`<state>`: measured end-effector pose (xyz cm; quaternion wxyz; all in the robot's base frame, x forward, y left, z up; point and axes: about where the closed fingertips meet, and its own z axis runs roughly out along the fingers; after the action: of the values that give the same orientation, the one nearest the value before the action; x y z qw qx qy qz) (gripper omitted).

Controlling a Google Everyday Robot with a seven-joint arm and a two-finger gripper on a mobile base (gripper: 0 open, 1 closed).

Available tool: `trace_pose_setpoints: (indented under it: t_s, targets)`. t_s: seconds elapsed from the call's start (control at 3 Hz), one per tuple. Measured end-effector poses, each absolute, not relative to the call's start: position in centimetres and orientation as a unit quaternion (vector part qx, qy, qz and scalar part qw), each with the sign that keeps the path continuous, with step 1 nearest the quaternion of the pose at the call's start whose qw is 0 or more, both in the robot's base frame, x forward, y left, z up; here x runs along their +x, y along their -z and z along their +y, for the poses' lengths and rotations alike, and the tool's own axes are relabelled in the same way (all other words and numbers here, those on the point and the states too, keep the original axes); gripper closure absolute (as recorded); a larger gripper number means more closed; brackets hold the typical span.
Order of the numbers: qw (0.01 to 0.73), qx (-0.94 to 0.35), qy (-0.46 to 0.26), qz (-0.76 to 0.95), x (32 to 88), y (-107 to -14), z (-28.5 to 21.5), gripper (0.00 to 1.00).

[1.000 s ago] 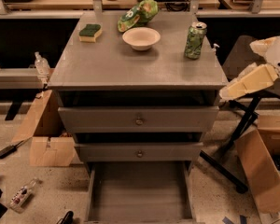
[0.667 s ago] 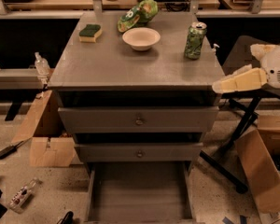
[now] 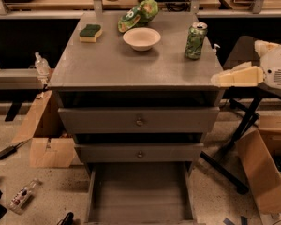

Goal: Place green can into bottom drawer

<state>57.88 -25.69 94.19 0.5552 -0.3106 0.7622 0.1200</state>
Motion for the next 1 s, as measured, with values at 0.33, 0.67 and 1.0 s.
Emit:
trace_pose_setpoints:
  t_s: [0.33,0.67,1.0]
  targets:
    - [0.567,-0.309,-0.133,0.752,59.5,-93.3,-25.1,0.00]
    - [0.597,-0.315,-0.126,0.727,65.4,-92.3,-24.9,0.00]
    - [0.613,-0.315,-0.121,0.715,69.2,-92.2,-25.1,0.00]
